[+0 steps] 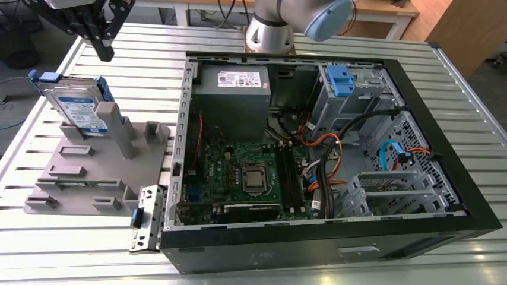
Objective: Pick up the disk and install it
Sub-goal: 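Reach for the disk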
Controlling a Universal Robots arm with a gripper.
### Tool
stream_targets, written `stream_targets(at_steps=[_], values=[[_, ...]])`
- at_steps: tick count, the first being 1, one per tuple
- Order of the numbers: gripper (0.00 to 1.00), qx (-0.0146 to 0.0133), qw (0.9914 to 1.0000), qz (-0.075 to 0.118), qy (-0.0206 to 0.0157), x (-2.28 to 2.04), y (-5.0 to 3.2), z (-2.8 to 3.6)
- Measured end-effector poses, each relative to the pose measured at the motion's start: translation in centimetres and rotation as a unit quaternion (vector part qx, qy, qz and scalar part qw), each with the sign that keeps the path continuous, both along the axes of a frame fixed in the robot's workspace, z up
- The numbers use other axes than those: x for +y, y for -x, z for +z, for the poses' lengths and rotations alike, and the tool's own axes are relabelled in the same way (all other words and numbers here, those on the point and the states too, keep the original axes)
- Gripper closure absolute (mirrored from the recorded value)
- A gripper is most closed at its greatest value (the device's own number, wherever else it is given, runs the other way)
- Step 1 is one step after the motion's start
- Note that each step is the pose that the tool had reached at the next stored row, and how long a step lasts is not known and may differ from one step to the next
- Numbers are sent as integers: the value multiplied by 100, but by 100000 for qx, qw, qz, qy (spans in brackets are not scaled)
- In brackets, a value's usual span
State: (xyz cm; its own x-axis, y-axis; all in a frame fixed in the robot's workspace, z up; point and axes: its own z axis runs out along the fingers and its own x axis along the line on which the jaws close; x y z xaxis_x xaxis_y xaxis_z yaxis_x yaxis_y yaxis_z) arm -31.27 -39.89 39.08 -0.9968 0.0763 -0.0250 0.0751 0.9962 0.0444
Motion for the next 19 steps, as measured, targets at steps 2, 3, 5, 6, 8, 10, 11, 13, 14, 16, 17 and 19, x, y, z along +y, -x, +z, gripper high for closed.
stream_targets(at_steps=[2,3,5,6,8,10,11,13,14,16,17,19], values=[[89,1,100000,-2,1,0,39,-2],[89,-1,100000,1,0,0,58,-3],[89,1,100000,2,3,0,98,-6],[89,4,100000,3,2,0,120,-7],[89,0,100000,3,0,0,158,-11],[89,0,100000,6,1,0,198,-15],[89,2,100000,5,2,0,218,-16],[89,-2,100000,-3,-1,0,260,-21],[89,1,100000,2,2,0,279,-22],[89,0,100000,1,0,0,322,-25],[89,3,100000,1,4,0,340,-26],[89,2,100000,-1,1,0,370,-29]])
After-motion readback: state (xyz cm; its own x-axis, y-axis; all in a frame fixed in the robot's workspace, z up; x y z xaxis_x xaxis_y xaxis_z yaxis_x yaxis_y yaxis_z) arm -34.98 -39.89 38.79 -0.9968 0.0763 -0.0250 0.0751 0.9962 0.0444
